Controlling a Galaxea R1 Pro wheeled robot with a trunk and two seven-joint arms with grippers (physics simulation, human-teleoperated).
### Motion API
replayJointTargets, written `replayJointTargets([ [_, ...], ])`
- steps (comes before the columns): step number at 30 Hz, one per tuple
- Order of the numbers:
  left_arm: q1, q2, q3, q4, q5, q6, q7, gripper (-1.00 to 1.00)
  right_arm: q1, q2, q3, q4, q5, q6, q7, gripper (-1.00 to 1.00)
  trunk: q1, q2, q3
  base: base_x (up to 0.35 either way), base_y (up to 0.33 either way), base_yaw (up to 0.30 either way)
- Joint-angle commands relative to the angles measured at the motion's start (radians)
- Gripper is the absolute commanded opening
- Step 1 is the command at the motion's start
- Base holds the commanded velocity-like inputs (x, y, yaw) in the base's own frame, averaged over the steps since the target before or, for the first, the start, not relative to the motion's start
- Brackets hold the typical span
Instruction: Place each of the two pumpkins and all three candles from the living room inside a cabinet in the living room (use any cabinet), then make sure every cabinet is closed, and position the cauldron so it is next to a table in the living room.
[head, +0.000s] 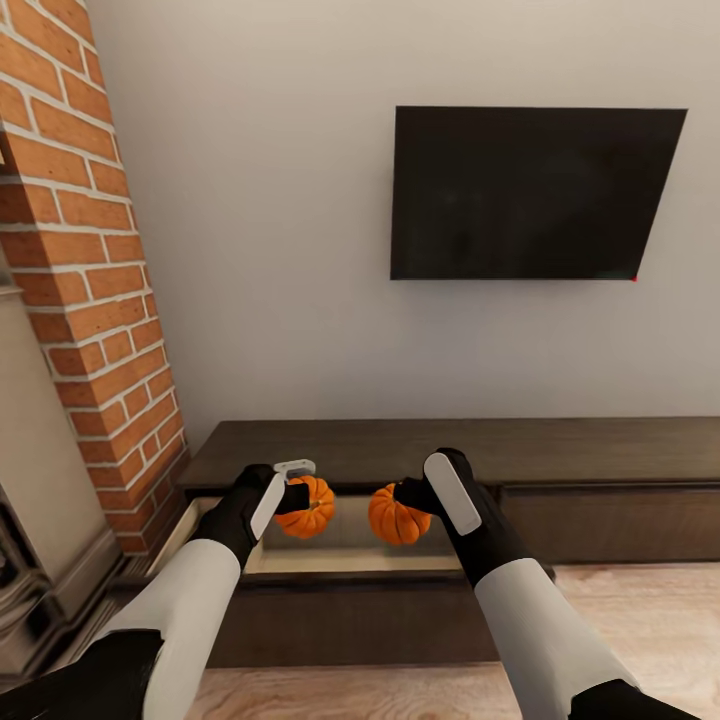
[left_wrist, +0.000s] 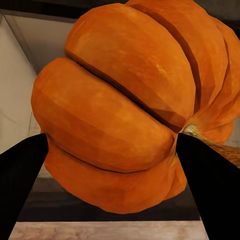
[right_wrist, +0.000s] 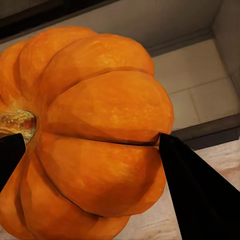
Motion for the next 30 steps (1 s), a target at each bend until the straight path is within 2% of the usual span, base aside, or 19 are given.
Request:
replayJointTargets([
  [1, 0.0, 0.0, 0.0, 0.0, -0.001, 0.0, 0.002, -1.0, 0.0, 0.0, 0.0, 0.0, 0.0, -0.001, 0.002, -1.0, 0.0, 0.0, 0.0, 0.222, 0.0, 0.0],
  [21, 0.0, 0.0, 0.001, 0.0, -0.002, 0.002, 0.002, -1.0, 0.0, 0.0, -0.002, 0.002, -0.001, -0.001, 0.002, -1.0, 0.0, 0.0, 0.0, 0.03, 0.0, 0.0],
  [30, 0.0, -0.001, 0.001, 0.001, -0.001, 0.0, 0.002, -1.0, 0.0, 0.0, -0.005, 0.002, -0.004, -0.001, 0.002, -1.0, 0.034, -0.063, -0.028, 0.0, 0.0, 0.0],
])
